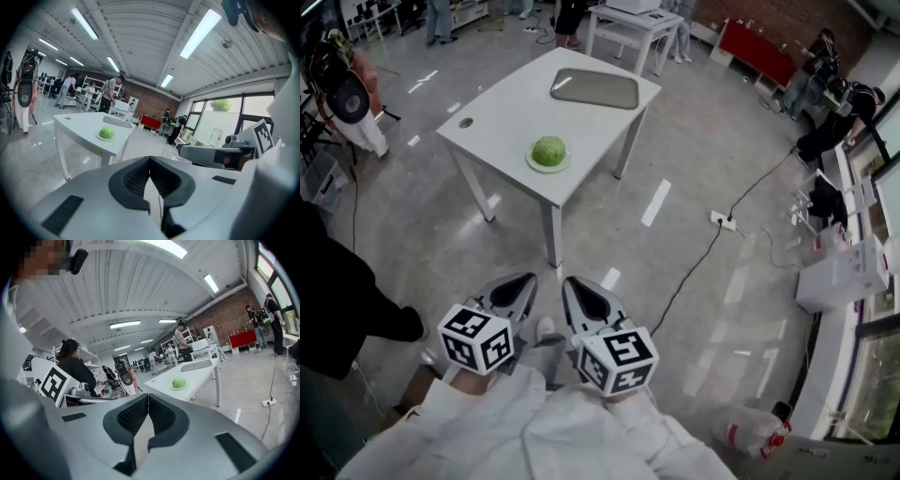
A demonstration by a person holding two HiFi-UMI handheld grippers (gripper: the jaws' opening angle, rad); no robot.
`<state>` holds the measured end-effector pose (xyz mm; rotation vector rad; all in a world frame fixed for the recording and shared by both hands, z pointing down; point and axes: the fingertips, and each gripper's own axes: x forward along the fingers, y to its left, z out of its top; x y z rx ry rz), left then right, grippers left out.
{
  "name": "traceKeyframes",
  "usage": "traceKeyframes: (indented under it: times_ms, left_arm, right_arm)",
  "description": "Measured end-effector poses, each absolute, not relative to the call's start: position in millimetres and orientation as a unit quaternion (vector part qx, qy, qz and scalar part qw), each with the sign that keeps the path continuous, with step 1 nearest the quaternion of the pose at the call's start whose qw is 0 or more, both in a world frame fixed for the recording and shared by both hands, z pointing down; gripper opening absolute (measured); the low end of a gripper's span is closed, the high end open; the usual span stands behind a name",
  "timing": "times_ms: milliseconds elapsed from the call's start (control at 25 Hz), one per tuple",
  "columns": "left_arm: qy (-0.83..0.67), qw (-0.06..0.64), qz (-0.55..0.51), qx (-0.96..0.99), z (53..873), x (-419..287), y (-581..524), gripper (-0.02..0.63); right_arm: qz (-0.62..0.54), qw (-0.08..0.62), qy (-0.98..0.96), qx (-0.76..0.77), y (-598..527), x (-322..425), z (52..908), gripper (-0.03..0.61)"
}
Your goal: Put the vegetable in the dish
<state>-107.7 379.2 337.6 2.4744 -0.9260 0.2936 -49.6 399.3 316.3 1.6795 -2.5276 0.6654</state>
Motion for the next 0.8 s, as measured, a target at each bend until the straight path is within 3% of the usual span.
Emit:
traceKeyframes:
  times_ms: [400,800]
  left_arm:
    - [-0.295,0.220,0.121,0.922,331.8,-100.0,250.5,0.008]
    - [-0.265,0.249,0.150,0.920,363.5,-81.6,218.0,0.008]
  right_arm:
    - [0.200,0.004,-0.797,0.570,269.9,-50.9,307.5,0.012]
    - [0.208,0.028,-0.786,0.581,228.2,-40.6,329.5,0.012]
